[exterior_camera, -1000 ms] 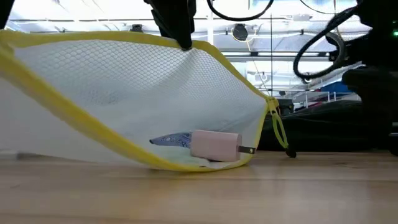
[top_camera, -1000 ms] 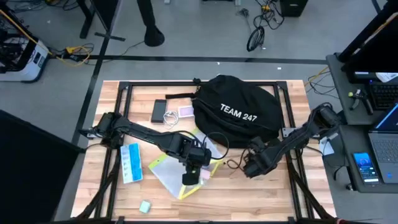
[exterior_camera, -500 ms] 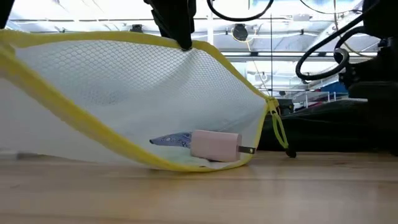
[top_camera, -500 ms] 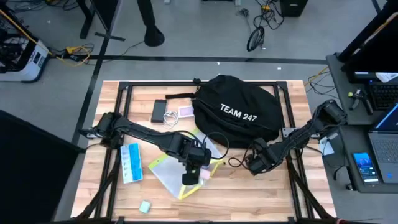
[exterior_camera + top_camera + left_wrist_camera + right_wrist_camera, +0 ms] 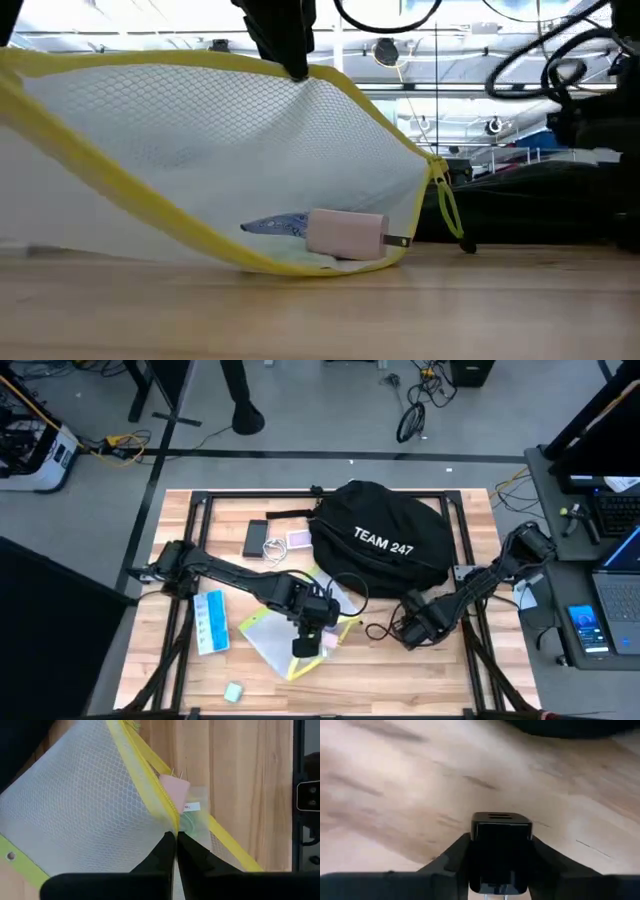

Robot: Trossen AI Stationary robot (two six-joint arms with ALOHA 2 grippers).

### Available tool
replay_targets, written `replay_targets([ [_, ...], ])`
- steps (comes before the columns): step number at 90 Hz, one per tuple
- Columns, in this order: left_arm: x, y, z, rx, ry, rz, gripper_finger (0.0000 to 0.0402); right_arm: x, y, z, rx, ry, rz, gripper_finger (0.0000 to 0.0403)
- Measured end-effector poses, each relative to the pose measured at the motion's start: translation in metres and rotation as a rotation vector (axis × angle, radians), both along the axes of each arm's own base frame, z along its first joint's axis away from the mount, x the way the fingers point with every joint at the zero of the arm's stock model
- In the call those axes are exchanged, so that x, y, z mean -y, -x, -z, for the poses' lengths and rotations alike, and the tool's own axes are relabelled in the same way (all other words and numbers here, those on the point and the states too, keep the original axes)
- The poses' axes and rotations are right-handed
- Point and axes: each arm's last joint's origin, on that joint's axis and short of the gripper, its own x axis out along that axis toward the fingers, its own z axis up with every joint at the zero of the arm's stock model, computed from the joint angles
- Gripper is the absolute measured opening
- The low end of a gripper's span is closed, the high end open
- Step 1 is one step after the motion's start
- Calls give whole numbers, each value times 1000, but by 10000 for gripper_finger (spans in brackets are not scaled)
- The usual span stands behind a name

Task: Unpack backpack
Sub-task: Put the black charger cable into the green zip bag

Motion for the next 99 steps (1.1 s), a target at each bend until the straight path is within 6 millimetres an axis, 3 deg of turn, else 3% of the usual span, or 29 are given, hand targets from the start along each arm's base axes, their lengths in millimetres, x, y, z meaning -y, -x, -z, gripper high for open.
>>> replay_targets([
  [10, 0, 0, 0, -1, 1, 5, 0, -17, -18, -8, 191, -74, -158, 118],
  [19, -1, 0, 0, 3, -8, 22, 0, -43, -41, -29, 472, -140, -439, 118],
  [25, -2, 0, 0, 5, -13, 19, 0, -49, -53, -41, 630, -120, -510, 118],
  [41, -2, -3, -4, 38, 30, 26, 0, -20, -81, -37, 694, 98, -479, 118],
  [61, 0, -8, -11, 121, 92, 36, 0, 10, -122, -25, 824, 87, -606, 118],
  [79, 0, -12, -13, 156, 115, 13, 0, 26, -134, -15, 831, 126, -587, 120],
  [84, 0, -12, -13, 158, 111, 11, 0, 31, -137, -15, 847, 117, -587, 146],
  [99, -7, -14, -13, 155, 100, -9, 0, 36, -136, -15, 831, -25, -708, 293],
])
